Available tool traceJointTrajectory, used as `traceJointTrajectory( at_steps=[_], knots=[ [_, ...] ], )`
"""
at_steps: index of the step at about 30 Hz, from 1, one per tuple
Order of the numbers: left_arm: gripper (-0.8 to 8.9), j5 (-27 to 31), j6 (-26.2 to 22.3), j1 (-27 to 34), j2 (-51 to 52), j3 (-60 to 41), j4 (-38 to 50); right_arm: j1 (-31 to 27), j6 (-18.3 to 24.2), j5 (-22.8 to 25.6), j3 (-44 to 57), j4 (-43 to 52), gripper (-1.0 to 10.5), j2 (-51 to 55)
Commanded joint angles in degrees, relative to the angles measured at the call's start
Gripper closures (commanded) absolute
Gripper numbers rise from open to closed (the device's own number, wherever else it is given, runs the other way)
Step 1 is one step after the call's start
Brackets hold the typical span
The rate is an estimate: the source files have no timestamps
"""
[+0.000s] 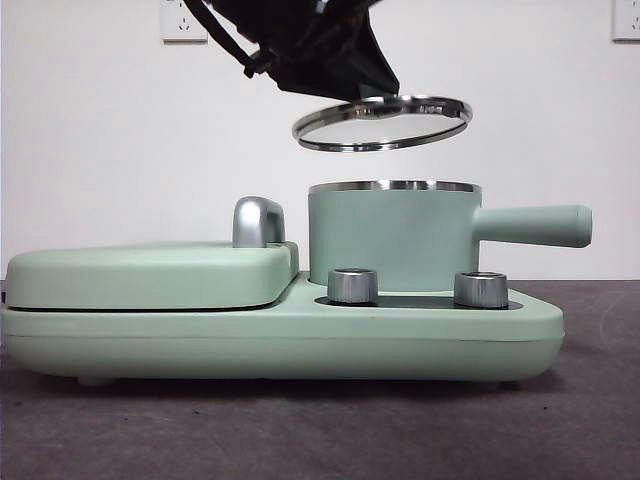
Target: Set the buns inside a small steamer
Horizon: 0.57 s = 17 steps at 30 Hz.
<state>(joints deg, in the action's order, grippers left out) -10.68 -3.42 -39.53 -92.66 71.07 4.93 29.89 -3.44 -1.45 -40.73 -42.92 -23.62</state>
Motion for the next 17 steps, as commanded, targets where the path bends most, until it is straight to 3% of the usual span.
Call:
traceJointTrajectory(
  at_steps=[1,17],
  knots=[
    [8.03,0.0,-0.4,-0.5,-2.2,0.9,4.8,0.4,-0.6,0.0,-0.2,0.4,5.9,-0.2],
    [8.03,0.2,-2.8,-0.3,-7.7,0.9,7.5,0.4,-0.6,0.0,-0.2,0.5,5.9,-0.3]
  ],
)
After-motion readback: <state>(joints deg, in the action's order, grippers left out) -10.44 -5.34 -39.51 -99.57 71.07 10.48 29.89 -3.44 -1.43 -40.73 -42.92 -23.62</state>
